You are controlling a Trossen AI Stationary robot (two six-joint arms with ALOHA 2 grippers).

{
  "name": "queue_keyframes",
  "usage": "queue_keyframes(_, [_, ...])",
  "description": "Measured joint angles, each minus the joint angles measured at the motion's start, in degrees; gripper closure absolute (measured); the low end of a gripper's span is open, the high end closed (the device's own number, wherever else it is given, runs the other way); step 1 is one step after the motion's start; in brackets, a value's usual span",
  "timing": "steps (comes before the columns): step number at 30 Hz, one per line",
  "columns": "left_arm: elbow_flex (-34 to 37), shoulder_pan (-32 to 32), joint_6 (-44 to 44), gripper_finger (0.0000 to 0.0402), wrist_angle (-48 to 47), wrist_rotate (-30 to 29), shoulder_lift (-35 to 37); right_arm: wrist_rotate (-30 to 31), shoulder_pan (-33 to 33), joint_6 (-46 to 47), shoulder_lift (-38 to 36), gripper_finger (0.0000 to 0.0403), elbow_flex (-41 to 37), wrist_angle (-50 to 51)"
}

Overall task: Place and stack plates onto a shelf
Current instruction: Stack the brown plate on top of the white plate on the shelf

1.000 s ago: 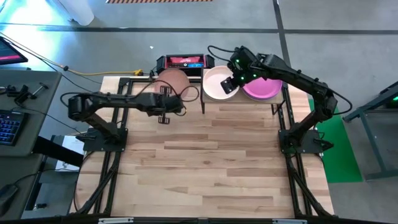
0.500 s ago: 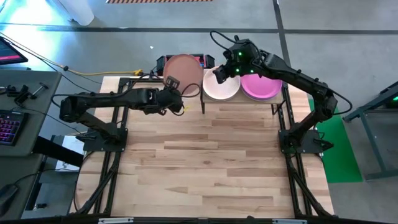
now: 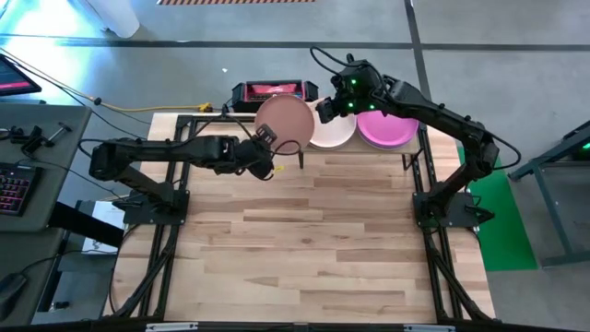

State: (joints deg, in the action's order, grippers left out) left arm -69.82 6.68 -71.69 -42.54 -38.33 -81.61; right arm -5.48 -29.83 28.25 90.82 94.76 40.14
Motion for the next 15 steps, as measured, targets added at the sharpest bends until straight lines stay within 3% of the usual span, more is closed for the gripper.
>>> queue_keyframes(15, [0.0, 0.03, -0.05, 0.0401, 0.59, -0.99, -3.09, 6.28, 3.79, 1.36, 0.45, 0.0308, 0.04, 4.88])
